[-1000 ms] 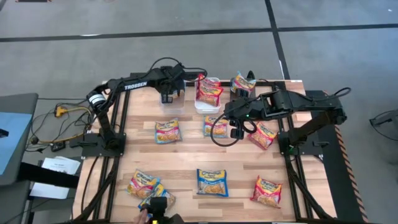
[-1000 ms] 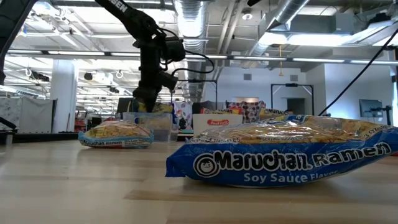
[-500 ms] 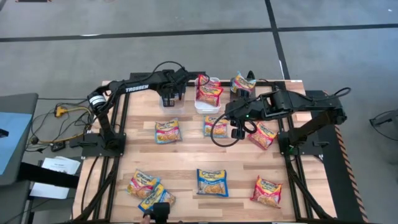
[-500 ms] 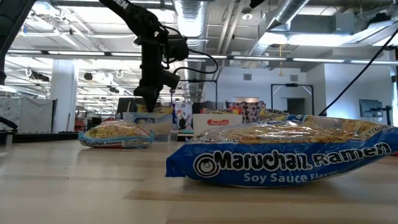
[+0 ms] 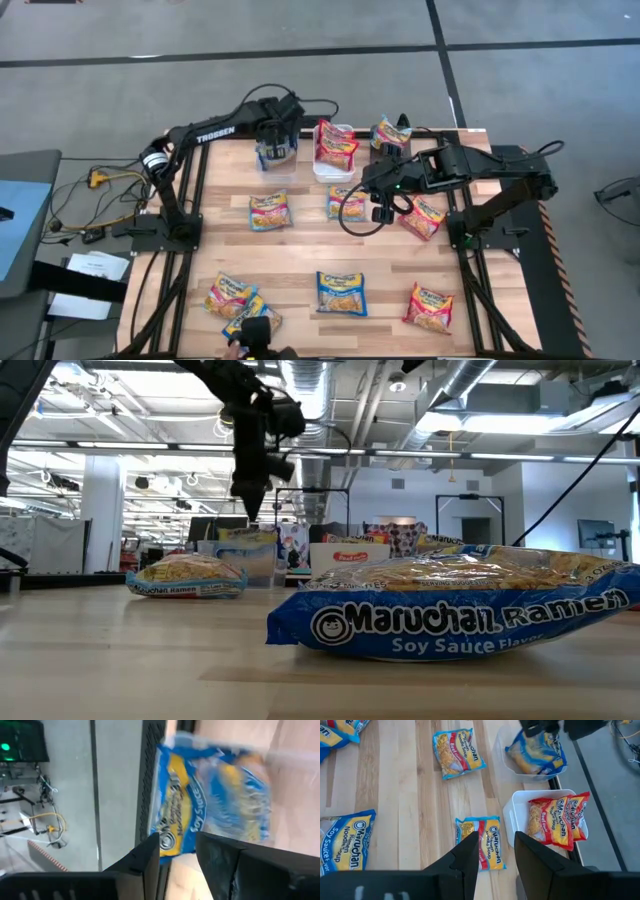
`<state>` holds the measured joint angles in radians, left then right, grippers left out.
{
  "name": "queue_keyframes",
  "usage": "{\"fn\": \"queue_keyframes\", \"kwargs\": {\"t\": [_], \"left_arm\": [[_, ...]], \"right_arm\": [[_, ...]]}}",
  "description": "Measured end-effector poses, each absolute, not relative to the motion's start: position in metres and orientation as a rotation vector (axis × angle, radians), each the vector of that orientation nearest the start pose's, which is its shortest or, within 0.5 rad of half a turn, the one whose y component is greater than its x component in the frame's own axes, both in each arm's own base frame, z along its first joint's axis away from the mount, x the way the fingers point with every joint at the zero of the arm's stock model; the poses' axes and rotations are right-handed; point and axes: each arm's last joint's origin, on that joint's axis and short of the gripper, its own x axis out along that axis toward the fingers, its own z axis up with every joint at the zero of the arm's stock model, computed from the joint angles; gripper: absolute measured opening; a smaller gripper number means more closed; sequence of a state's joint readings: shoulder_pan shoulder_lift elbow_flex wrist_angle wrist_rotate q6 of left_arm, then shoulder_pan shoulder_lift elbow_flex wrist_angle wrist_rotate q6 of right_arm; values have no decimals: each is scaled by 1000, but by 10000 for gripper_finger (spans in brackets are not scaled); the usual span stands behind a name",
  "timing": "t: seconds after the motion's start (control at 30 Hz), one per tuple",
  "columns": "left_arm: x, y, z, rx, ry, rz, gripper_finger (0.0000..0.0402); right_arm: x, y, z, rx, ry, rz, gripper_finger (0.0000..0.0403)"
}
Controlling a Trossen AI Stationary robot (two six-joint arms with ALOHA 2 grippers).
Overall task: Sort Maruchan noodles
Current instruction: Put the blue noodle pack into the transparent bin, then put the light blue noodle pack into the black bin
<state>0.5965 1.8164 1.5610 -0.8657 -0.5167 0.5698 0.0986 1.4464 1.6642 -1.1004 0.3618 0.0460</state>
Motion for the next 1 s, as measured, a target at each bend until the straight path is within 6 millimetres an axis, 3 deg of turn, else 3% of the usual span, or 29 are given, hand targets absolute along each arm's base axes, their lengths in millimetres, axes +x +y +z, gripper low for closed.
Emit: {"fn": "queue_keyframes", "kwargs": {"t": [0.23, 0.53, 0.77, 1.0], "left_arm": [[305, 226, 305, 326, 1327, 630, 116], [296, 220, 325, 201, 1353, 649, 116], [283, 196, 348, -54, 1186, 429, 116], [261, 165, 390, -136, 1003, 422, 116]], "right_arm": [[271, 16, 402, -167, 891, -265, 147], [264, 16, 398, -179, 956, -265, 147], [256, 15, 391, -164, 1053, -286, 147], [239, 13, 356, -120, 1133, -328, 147]]}}
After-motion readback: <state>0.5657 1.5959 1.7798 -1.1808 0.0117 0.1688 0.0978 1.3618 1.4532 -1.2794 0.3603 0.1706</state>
